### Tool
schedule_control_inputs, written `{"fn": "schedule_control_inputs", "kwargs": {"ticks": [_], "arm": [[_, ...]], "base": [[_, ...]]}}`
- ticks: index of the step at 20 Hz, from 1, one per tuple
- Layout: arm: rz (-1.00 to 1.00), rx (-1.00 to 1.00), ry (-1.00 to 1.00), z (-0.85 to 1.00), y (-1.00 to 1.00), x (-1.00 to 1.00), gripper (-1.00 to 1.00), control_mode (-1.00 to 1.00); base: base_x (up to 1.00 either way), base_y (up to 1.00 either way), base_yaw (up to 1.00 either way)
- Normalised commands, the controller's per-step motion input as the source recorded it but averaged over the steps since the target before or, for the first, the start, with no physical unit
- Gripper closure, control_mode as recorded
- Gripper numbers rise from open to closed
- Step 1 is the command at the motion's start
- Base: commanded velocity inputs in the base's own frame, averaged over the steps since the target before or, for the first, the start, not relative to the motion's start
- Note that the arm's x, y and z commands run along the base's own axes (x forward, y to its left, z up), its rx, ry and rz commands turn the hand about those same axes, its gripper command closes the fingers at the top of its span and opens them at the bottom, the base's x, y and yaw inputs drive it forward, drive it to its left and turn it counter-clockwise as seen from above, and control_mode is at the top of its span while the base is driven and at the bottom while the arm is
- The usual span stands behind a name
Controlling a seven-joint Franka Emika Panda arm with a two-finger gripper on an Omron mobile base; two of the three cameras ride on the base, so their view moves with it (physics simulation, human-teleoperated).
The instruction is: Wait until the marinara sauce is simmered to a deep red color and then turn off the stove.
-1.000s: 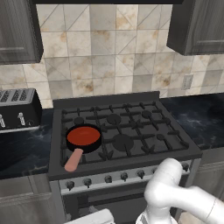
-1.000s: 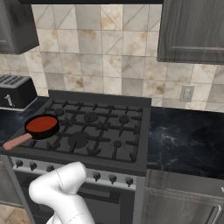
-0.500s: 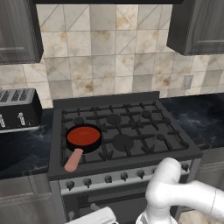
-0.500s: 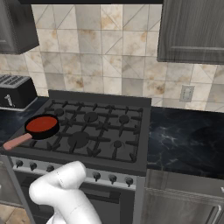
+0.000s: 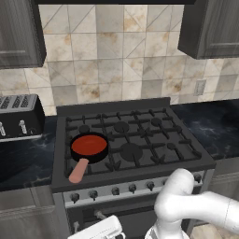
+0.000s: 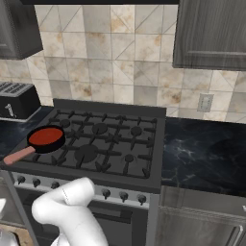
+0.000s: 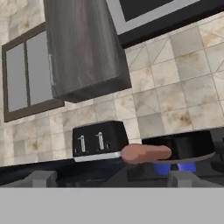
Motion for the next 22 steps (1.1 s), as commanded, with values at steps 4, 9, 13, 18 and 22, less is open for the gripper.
{"fn": "schedule_control_inputs", "kwargs": {"ticks": [4, 9, 13, 18, 22], "arm": [[-0.04, 0.01, -0.21, -0.33, 0.09, 0.23, -1.00, -1.00], [-0.05, 0.15, -0.25, -0.41, 0.00, 0.07, -1.00, -1.00], [-0.05, 0.20, -0.24, -0.36, 0.01, 0.01, -1.00, -1.00], [-0.03, 0.24, -0.22, -0.31, 0.01, 0.00, -1.00, -1.00], [-0.03, 0.27, -0.23, -0.27, 0.00, 0.00, -1.00, -1.00]], "base": [[0.00, 0.00, 0.00], [0.00, 0.00, 0.00], [0.00, 0.00, 0.00], [0.00, 0.00, 0.00], [0.00, 0.00, 0.00]]}}
